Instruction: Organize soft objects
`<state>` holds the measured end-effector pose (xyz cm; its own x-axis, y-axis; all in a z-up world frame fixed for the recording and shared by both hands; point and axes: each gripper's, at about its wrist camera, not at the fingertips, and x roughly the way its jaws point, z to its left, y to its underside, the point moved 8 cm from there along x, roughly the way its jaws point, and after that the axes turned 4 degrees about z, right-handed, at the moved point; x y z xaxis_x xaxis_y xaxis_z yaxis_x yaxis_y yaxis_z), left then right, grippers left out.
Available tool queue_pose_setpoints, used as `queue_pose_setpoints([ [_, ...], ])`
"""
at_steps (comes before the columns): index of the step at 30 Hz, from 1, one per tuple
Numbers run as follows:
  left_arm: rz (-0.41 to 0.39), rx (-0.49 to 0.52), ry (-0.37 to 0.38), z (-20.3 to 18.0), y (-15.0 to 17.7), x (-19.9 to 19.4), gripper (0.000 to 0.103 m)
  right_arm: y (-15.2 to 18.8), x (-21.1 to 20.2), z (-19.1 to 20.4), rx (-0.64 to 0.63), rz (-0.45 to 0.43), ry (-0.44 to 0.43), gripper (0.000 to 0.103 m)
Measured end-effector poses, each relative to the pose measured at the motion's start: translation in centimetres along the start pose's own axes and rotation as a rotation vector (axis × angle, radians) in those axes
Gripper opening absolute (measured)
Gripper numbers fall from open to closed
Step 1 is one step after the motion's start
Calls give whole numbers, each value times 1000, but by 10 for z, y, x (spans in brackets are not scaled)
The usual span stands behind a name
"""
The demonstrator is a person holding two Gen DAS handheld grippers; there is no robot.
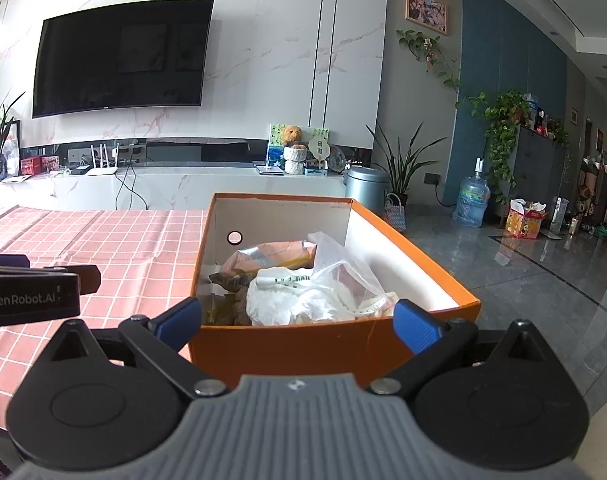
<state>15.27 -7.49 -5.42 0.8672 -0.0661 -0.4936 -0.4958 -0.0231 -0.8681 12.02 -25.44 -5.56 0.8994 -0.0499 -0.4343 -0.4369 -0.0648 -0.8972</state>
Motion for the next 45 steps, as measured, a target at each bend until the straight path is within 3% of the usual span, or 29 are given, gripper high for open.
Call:
queue_pose_setpoints([
  [45,21,2,4,-2,3,-4,97,1,-5,1,2,5,-5,100],
])
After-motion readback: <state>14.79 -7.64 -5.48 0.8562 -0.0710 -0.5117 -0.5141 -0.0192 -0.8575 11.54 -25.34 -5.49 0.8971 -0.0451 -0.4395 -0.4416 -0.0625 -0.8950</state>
